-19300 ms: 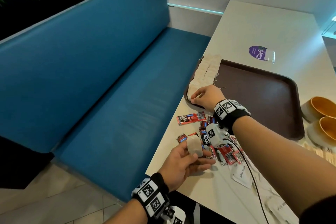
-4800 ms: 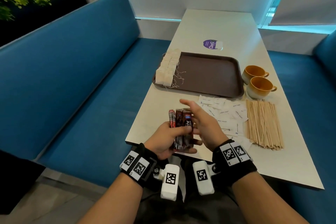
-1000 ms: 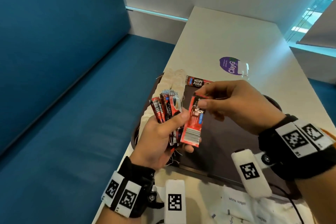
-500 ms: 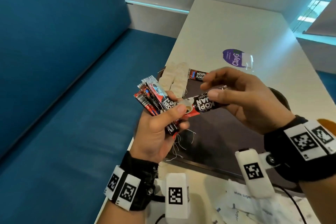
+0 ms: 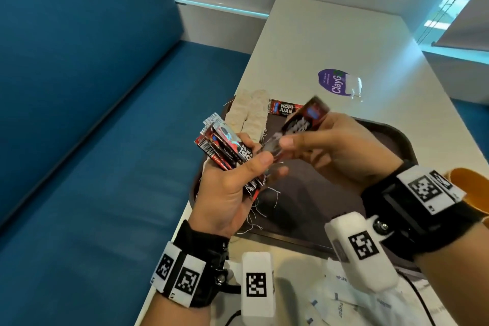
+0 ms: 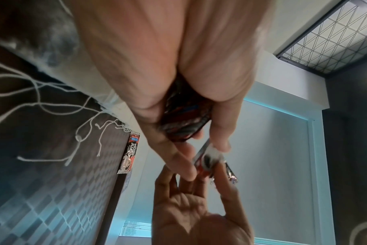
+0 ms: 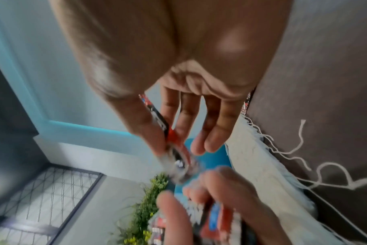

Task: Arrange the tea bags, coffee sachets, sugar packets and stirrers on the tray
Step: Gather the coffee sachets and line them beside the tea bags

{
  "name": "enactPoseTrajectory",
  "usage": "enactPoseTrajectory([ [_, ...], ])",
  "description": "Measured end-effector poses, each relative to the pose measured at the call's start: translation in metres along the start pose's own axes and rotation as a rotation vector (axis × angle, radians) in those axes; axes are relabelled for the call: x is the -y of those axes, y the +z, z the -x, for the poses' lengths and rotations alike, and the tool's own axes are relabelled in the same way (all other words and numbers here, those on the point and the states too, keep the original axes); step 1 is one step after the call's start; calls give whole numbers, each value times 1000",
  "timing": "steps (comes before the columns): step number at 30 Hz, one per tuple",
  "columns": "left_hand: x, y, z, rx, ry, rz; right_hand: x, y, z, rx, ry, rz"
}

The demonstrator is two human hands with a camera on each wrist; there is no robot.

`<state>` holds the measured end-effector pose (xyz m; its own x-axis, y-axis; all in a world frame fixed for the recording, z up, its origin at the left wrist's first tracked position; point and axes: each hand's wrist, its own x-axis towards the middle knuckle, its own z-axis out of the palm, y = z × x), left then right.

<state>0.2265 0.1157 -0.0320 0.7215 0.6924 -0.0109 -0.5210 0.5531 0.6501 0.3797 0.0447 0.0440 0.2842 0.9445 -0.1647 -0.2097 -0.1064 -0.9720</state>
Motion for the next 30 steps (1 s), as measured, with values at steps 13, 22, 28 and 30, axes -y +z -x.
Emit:
enactPoseTrajectory([
  [13, -3, -1, 0, -14, -101, 9, -31, -96, -82, -560, 68, 397],
  [22, -3, 0, 0, 5, -114, 31, -40, -98, -93, -595, 160, 391],
  [28, -2, 0, 0, 26, -122, 36, -38, -97, -97, -628, 157, 611],
  [30, -2, 0, 0, 18, -123, 34, -38, -96, -99, -651, 158, 643],
])
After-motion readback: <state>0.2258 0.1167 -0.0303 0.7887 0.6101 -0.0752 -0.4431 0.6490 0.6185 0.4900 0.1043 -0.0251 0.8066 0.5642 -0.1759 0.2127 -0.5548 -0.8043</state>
